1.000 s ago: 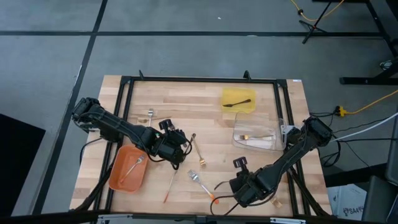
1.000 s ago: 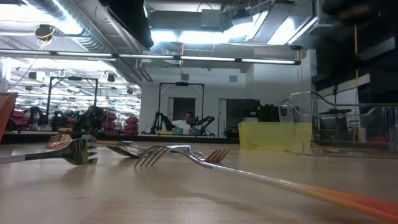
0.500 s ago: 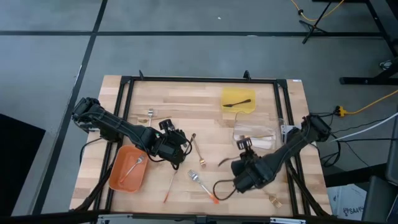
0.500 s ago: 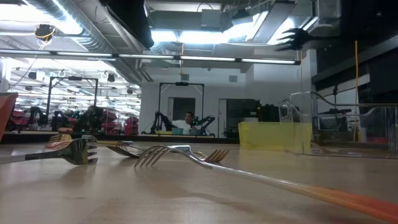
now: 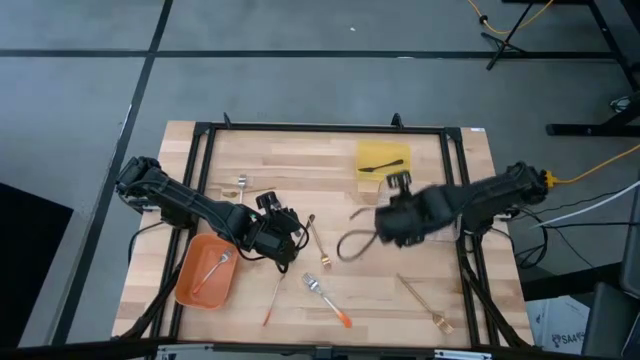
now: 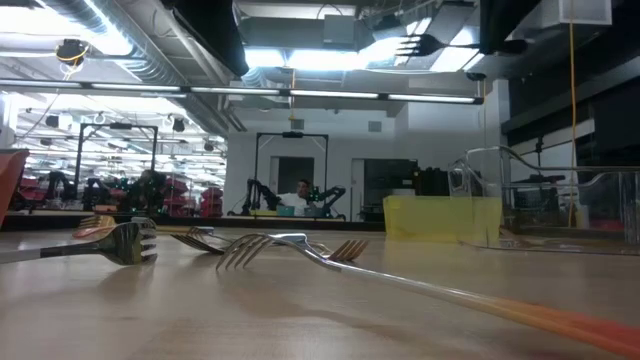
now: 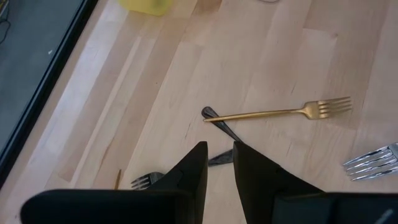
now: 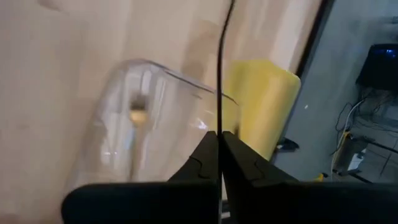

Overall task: Sort silverware by color (type)
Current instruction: Put the black fork into the yellow bin

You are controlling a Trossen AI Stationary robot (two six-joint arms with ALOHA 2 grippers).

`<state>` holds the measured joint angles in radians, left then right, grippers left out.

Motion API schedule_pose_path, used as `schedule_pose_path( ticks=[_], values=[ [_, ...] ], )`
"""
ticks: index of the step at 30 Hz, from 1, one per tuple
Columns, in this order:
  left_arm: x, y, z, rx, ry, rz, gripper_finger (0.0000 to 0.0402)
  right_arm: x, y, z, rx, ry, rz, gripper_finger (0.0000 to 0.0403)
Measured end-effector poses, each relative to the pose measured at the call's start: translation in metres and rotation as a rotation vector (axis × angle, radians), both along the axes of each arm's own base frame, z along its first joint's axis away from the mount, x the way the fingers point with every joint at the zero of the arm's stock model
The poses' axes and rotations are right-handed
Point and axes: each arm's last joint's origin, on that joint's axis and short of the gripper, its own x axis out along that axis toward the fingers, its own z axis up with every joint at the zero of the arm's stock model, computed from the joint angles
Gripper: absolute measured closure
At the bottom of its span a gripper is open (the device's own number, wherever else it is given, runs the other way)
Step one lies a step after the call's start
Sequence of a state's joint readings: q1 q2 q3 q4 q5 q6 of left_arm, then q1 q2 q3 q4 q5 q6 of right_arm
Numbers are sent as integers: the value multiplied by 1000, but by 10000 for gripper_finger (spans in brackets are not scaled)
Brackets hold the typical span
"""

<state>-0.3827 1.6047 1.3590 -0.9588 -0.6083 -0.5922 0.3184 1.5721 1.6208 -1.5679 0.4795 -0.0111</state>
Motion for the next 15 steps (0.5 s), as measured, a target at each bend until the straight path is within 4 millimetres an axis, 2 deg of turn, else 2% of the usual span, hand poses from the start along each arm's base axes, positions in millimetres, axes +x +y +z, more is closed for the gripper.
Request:
schedule_pose_path(
  ticks=[7,15],
  values=[
    [0,0,0,-1,-2,0,331,-13,-59,8,-18,18,-31,402],
    [0,0,0,-1,-2,0,331,-12,-126,-8,122,-6,-77,402]
  ],
)
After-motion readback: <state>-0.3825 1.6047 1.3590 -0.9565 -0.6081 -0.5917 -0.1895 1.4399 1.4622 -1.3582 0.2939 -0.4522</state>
